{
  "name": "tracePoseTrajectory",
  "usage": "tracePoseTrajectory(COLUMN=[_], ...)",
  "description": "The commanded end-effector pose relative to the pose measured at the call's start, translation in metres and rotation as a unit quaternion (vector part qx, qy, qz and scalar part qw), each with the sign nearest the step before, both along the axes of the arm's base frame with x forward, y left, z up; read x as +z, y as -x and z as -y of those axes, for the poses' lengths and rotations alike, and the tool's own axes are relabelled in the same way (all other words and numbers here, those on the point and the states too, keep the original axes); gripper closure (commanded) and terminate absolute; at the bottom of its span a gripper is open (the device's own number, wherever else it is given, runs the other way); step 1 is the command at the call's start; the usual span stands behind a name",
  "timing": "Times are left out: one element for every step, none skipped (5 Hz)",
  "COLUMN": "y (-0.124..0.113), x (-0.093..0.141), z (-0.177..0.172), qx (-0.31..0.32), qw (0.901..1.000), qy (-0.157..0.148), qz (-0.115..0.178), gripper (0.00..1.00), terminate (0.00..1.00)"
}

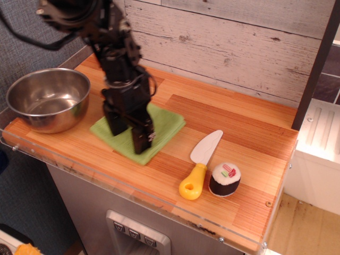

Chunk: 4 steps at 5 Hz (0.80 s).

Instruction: Slide the napkin to back middle edge of table

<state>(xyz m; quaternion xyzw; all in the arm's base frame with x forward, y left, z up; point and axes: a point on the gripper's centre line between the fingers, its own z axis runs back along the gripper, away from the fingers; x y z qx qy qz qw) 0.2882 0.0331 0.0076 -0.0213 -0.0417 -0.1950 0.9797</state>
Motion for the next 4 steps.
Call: tracePoseTrajectory(y=[-0.051, -0.07, -0.08, -0.087], x=[0.002, 0.004, 0.007, 0.011], z=[0.02, 0.023, 0.019, 0.018], qx=[0.035, 0.055, 0.08, 0.088], qw=[0.9991, 0.9981, 0.9963, 0.9955], qy=[-0.016, -0.011, -0.02, -0.013], qz=[0.018, 0.025, 0.025, 0.031], gripper=[0.0, 0.0, 0.0, 0.0], terminate=[0.0, 0.0, 0.0, 0.0])
